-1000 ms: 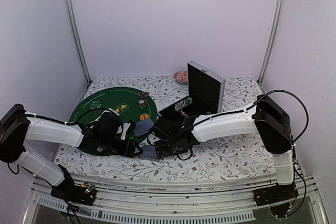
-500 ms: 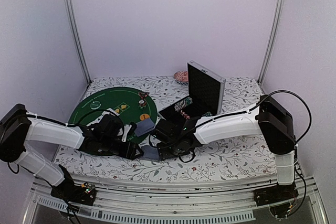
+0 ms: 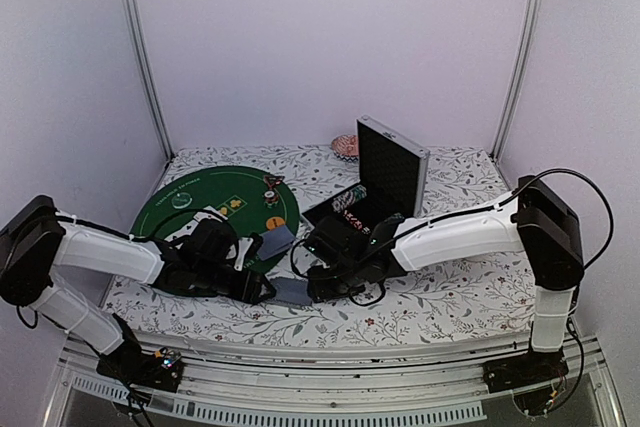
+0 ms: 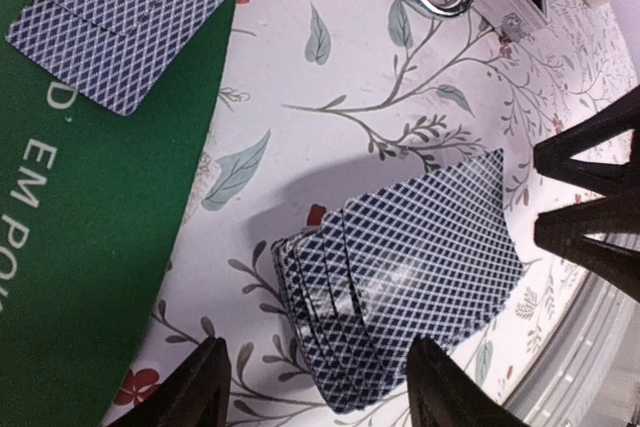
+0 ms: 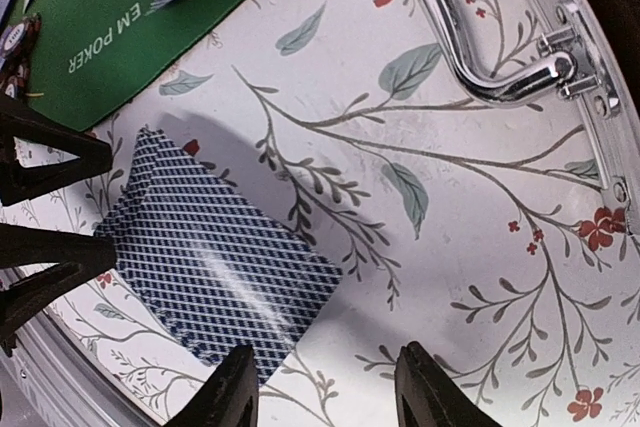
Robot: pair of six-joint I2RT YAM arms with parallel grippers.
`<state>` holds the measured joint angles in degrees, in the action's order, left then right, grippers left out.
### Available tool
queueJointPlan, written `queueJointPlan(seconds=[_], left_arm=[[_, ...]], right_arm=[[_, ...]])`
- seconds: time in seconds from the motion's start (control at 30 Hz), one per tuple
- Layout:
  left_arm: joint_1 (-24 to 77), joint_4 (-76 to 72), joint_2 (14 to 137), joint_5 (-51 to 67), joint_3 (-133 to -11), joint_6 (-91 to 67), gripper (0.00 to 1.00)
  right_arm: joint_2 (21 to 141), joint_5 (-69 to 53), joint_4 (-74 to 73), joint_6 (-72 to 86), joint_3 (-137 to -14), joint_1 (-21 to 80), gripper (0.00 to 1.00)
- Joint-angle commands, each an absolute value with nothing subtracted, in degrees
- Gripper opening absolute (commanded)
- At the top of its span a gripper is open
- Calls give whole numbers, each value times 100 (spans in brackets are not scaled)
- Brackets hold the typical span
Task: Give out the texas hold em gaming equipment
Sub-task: Adjust the poker card at the face-down deck piles.
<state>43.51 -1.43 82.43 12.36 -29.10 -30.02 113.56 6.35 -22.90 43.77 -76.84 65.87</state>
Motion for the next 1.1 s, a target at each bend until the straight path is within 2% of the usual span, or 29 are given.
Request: queueJointPlan(seconds=[0.0, 0.27, 0.53, 0.8, 1.07], left_arm=[[4445, -176, 8398, 1245, -2900, -2907, 62], [4443, -202, 8498, 1282, -2943, -2853, 62], [4443, -203, 8560, 1305, -2971, -2805, 61], [4447, -209, 8596, 1310, -2988, -2777, 61], [4450, -220, 8608, 1319, -2981, -2751, 60]], right_arm=[[11191, -51, -1546, 4463, -7342, 6318, 46], [11480, -417, -1425, 4419, -7306, 6179, 38], [11631, -625, -1225, 4377, -7368, 6153, 37], [11614, -884, -927, 4377, -7359, 6152, 25], [11507, -1169, -473, 4443, -7273, 6141, 24]])
